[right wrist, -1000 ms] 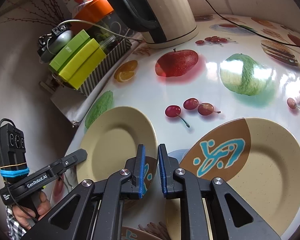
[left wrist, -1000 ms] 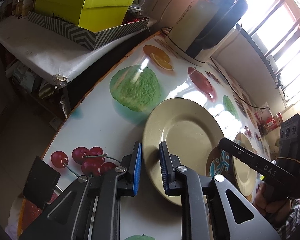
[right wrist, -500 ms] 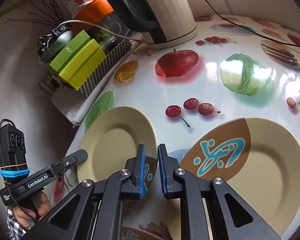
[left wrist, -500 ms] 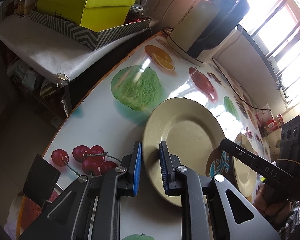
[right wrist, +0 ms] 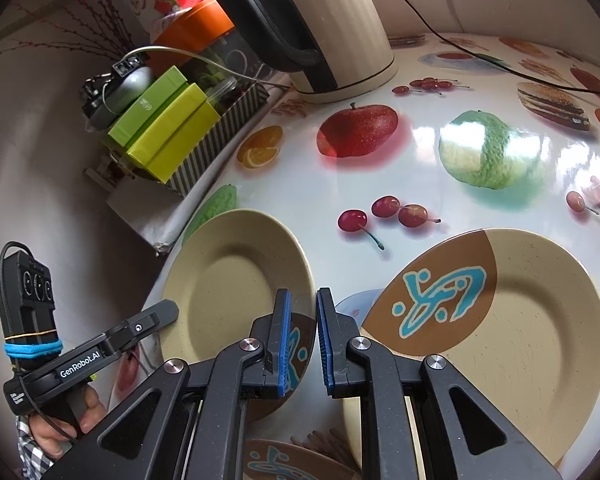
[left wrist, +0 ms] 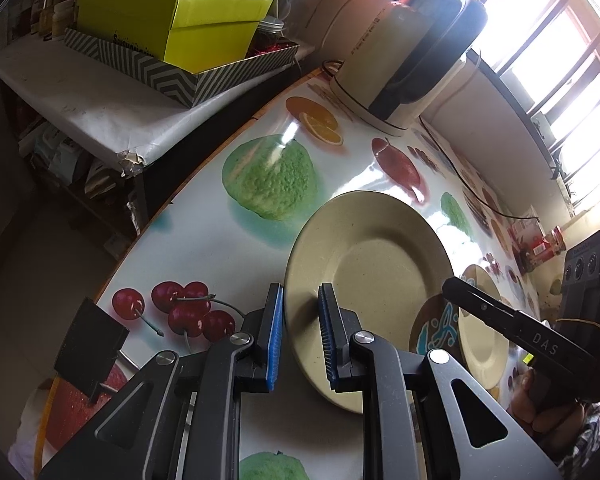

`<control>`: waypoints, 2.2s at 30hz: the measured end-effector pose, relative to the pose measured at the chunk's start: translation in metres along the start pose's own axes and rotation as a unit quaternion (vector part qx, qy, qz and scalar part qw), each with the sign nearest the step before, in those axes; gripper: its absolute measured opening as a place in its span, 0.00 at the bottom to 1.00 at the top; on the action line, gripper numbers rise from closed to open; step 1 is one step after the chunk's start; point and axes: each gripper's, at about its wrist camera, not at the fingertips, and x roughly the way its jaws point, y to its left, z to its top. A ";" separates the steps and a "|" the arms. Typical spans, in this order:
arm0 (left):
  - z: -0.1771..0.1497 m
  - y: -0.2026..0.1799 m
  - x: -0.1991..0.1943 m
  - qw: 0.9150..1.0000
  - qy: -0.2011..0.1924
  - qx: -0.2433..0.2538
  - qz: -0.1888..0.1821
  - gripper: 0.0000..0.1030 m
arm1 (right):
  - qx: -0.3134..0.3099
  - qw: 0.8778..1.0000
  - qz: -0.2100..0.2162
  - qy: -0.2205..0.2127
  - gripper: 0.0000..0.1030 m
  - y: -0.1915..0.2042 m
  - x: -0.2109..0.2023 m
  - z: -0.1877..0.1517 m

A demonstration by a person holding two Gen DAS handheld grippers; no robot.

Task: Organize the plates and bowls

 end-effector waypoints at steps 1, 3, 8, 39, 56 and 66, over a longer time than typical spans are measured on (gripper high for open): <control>0.000 -0.002 -0.002 1.000 -0.002 0.004 0.001 0.18 | -0.001 1.000 0.000 -0.001 0.13 0.001 -0.002 0.000; -0.001 -0.005 -0.006 1.000 -0.004 0.007 -0.001 0.18 | -0.001 1.000 -0.001 -0.003 0.13 0.001 -0.006 -0.002; -0.005 -0.012 -0.012 1.000 -0.005 0.012 -0.005 0.18 | 0.001 1.000 -0.001 -0.009 0.13 0.001 -0.019 -0.007; -0.056 -0.045 -0.037 0.999 0.012 0.047 -0.025 0.18 | 0.043 0.998 -0.011 -0.037 0.13 -0.013 -0.084 -0.068; -0.089 -0.049 -0.040 0.997 0.036 0.055 -0.034 0.18 | 0.069 0.997 -0.014 -0.038 0.13 -0.022 -0.103 -0.110; -0.098 -0.052 -0.039 0.997 0.045 0.061 -0.032 0.18 | 0.083 0.996 -0.014 -0.036 0.14 -0.028 -0.108 -0.127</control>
